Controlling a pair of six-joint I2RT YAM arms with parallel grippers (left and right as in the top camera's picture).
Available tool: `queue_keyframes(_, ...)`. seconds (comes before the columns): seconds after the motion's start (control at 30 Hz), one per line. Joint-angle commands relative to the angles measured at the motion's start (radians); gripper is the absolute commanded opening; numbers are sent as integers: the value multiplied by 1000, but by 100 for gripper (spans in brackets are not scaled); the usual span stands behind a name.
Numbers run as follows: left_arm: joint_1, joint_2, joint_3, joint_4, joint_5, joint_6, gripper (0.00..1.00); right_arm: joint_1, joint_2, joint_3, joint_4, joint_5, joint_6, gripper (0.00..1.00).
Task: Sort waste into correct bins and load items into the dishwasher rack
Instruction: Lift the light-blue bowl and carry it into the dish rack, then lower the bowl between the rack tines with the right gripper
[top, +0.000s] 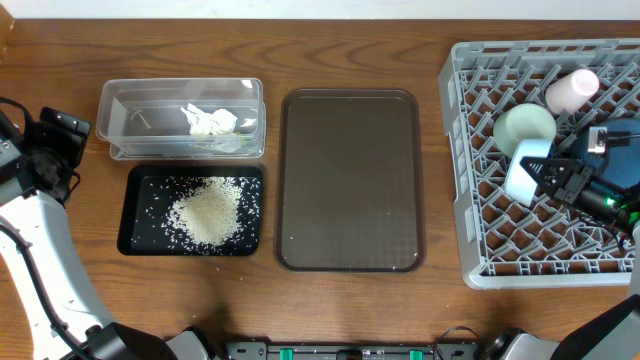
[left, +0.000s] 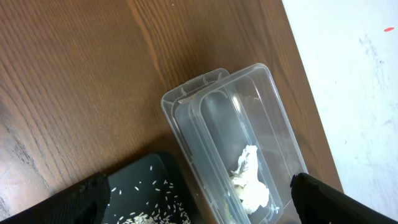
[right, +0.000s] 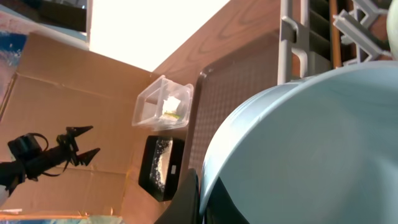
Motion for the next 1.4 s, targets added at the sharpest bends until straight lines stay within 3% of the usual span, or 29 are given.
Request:
queue_keyframes(0.0, 3, 3, -2, -1, -13, -1, 95, 13, 3, -5, 18, -56, 8, 1)
queue_keyframes(0.3, 3, 3, -2, -1, -13, -1, 95, 72, 61, -5, 18, -35, 8, 1)
queue_keyframes(0.47, 3, 3, -2, -1, -13, -1, 95, 58, 76, -5, 12, 130, 41, 1)
queue_keyframes(1.37, 3, 3, -2, -1, -13, -1, 95, 23, 76, -5, -36, 378, 50, 1)
